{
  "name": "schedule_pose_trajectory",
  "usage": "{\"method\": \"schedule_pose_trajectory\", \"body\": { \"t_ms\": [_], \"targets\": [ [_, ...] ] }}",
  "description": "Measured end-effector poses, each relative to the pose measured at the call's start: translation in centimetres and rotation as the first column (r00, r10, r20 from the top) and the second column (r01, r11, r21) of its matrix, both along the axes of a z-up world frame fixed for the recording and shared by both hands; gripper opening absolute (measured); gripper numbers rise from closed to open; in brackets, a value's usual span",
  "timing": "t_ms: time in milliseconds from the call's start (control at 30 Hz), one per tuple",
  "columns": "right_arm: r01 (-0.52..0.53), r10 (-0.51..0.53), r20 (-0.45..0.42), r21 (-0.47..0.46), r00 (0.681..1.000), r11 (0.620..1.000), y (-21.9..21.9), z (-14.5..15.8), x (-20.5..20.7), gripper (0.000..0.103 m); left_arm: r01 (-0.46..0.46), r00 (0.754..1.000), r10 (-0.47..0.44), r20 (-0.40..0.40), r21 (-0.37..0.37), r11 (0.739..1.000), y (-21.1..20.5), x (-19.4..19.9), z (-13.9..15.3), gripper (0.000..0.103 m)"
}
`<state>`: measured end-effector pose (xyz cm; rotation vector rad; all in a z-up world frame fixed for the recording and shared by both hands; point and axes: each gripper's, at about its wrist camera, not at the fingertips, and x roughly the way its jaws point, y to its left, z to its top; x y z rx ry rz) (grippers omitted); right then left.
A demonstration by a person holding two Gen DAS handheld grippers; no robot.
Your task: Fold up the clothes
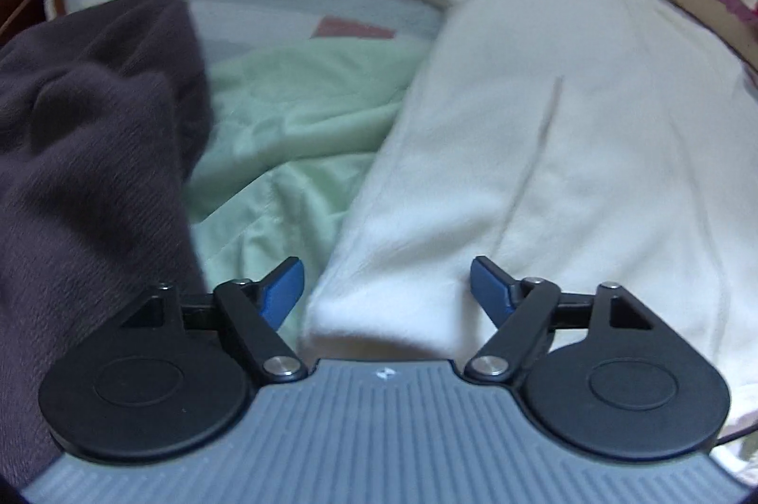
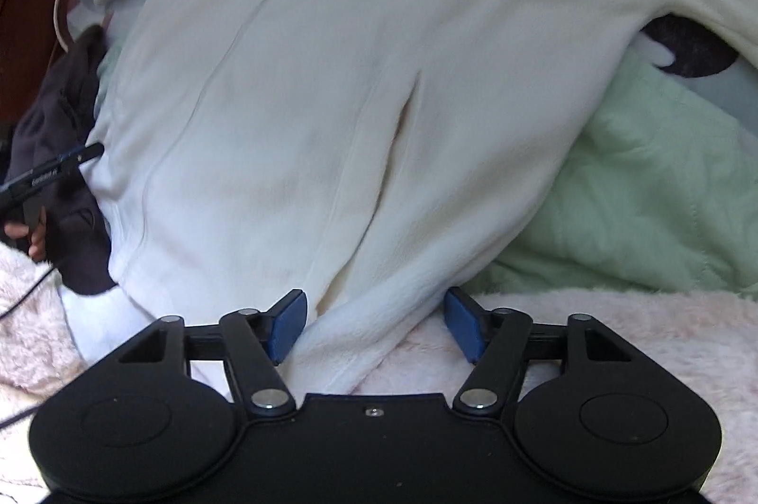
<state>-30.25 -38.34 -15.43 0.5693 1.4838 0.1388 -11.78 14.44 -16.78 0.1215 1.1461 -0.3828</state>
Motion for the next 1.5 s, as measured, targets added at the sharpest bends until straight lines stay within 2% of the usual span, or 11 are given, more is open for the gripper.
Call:
{"method": "schedule_pose_trajectory", "body": {
  "t_ms": [233,367,433,467,500,700,800,933,1233,1300,1500],
  "targets": [
    [0.013,-0.017,0.025,0.137,1.000,0.990,1.5,-1.1,0.2,0.071,-0.141,0.990,0.138,-0.031,-0.112,0.984,2.2,-0.3,-0.4,0.078],
    [0.022,-0.034,0.078,0.160,0.996,0.987,2.4,-1.6,0.1,0.022,-0.143,0.988,0.150,0.046,-0.126,0.982,2.0,-1.2,1.1,0.081],
    [-0.002,-0.023,0.158,0.157,0.987,0.988,2.8,-0.4,-0.2,0.014,-0.144,0.984,0.156,0.084,-0.132,0.981,1.9,-1.6,1.8,0.058],
    [-0.010,-0.019,0.208,0.137,0.978,0.991,2.5,0.8,-0.5,0.012,-0.144,0.982,0.159,0.103,-0.136,0.980,1.8,-1.8,2.2,0.014],
    [-0.017,-0.014,0.258,0.117,0.966,0.993,2.3,2.1,-0.8,0.012,-0.144,0.979,0.162,0.122,-0.139,0.980,1.7,-2.0,2.6,0.013],
    [0.005,-0.099,0.436,0.211,0.895,0.977,-2.4,10.9,-4.1,0.011,-0.142,0.964,0.177,0.197,-0.183,0.973,1.8,-3.3,5.3,0.012],
    [-0.026,-0.021,0.456,0.095,0.890,0.995,-3.7,12.6,-5.6,0.011,-0.137,0.970,0.177,0.167,-0.229,0.964,2.1,-3.7,6.9,0.012],
    [-0.033,0.014,0.280,0.063,0.960,0.997,-2.7,8.0,-5.3,0.010,-0.145,0.986,0.155,0.058,-0.140,0.979,0.8,-3.7,3.8,0.012],
    [-0.219,0.230,0.157,-0.082,0.961,0.972,-1.0,7.0,-4.8,0.026,-0.182,0.982,0.180,0.049,0.039,0.983,1.0,-3.6,3.6,0.031],
    [-0.207,0.217,0.161,-0.075,0.963,0.975,-1.3,8.9,-4.4,0.043,-0.201,0.977,0.200,0.071,0.005,0.980,1.5,-3.2,4.8,0.050],
    [-0.155,0.167,0.401,-0.064,0.901,0.986,-0.7,19.0,-0.4,0.051,-0.247,0.949,0.271,0.163,-0.154,0.957,2.2,0.2,7.5,0.054]
  ]
}}
